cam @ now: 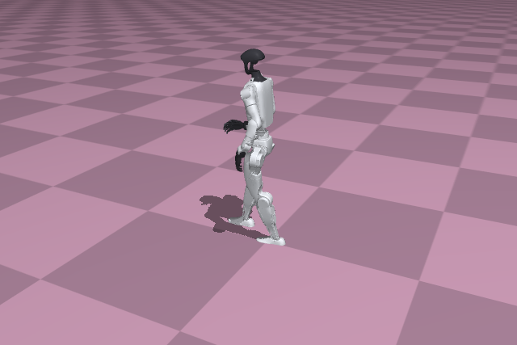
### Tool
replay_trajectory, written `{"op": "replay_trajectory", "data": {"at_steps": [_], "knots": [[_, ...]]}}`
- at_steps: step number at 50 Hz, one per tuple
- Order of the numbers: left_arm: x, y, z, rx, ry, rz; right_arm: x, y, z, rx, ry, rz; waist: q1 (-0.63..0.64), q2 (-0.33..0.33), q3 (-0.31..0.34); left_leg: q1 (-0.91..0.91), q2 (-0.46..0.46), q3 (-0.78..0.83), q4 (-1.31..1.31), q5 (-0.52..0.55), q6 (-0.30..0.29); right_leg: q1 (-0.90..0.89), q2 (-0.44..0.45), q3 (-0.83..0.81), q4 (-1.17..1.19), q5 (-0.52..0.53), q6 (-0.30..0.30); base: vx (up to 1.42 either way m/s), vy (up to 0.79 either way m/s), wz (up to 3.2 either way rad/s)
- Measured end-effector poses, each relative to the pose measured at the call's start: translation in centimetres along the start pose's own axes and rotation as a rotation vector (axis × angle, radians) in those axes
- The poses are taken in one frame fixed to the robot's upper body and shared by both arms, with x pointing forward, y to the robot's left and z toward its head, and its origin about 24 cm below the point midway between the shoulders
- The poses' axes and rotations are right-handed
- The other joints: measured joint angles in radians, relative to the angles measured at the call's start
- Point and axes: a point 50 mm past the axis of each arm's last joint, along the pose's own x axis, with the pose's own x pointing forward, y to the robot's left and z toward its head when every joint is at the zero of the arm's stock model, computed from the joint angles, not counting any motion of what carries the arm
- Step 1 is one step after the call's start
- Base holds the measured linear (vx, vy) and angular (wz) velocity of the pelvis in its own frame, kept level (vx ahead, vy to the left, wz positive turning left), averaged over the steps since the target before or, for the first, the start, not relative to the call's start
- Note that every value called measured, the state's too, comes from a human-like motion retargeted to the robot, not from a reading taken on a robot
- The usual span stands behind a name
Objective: Walk run
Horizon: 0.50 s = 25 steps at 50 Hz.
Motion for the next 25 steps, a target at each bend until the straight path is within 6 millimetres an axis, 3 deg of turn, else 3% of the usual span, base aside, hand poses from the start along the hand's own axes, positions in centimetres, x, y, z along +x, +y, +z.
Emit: {"op": "replay_trajectory", "data": {"at_steps": [2,3,5,7,8,10,15,19,23,25], "knots": [[0.0,-1.5,-0.5,0.009,0.030,-0.072,-0.2,-0.2,-0.5,-0.011,0.022,-0.014,-0.009,0.010,0.001,-0.007,-0.005,-0.036,0.046,0.006,-0.015,0.009,-0.032,-0.092,0.026,-0.038,-0.018,0.57,-0.19,1.36],[0.2,-2.1,-0.6,0.010,0.042,-0.102,-0.3,-0.3,-0.7,-0.016,0.033,-0.027,-0.027,0.026,0.004,-0.020,0.005,-0.064,0.086,0.021,-0.030,0.010,-0.006,0.009,0.049,-0.072,-0.051,0.48,-0.19,1.63],[0.8,-3.1,-0.5,-0.031,0.066,-0.121,-0.4,-0.7,-1.3,-0.021,0.060,-0.053,-0.035,0.052,0.014,-0.066,0.017,-0.080,0.195,0.113,-0.072,0.014,-0.022,0.016,0.091,-0.124,-0.048,0.37,-0.13,1.46],[1.5,-3.4,0.6,-0.117,0.026,-0.125,-0.3,-1.3,-1.9,-0.022,0.087,-0.078,-0.035,0.061,0.025,-0.151,0.020,-0.074,0.343,0.263,-0.170,0.031,-0.057,-0.034,0.096,-0.152,-0.046,0.29,-0.08,1.03],[1.9,-3.2,1.1,-0.159,0.002,-0.116,-0.2,-1.6,-2.1,-0.020,0.099,-0.093,-0.026,0.056,0.032,-0.200,0.019,-0.058,0.424,0.314,-0.248,0.036,-0.079,-0.085,0.093,-0.157,-0.050,0.21,-0.12,0.66],[2.4,-2.0,2.1,-0.200,-0.051,-0.086,0.6,-2.3,-2.4,-0.016,0.107,-0.124,-0.007,0.044,0.054,-0.294,0.038,0.001,0.577,0.361,-0.378,0.039,-0.096,-0.106,0.091,-0.174,-0.054,0.12,-0.16,0.43],[2.5,1.7,2.9,-0.132,-0.101,0.138,4.1,-4.5,-2.3,-0.066,0.089,-0.173,-0.040,0.061,0.139,-0.441,0.168,0.152,0.695,0.288,-0.297,0.040,-0.110,-0.120,0.103,-0.209,-0.051,0.06,-0.09,0.49],[2.9,3.1,3.0,-0.188,-0.078,0.310,6.4,-6.5,-1.9,-0.182,0.085,-0.277,-0.017,0.099,0.203,-0.550,0.180,0.082,0.534,0.252,-0.242,0.016,-0.104,-0.124,0.111,-0.226,-0.052,-0.08,0.06,-0.14],[3.3,4.2,3.0,-0.336,-0.082,0.367,8.4,-8.4,-0.7,-0.209,0.075,-0.467,0.047,0.107,0.277,-0.626,0.209,0.066,0.262,0.308,-0.112,-0.037,-0.108,-0.062,0.136,-0.249,-0.037,0.01,0.10,-0.92],[3.4,4.9,2.8,-0.412,-0.085,0.374,9.6,-9.2,0.2,-0.180,0.058,-0.570,0.077,0.109,0.321,-0.638,0.172,-0.049,0.117,0.409,-0.130,-0.074,-0.107,-0.024,0.157,-0.261,-0.027,-0.07,0.21,-1.00]]}}
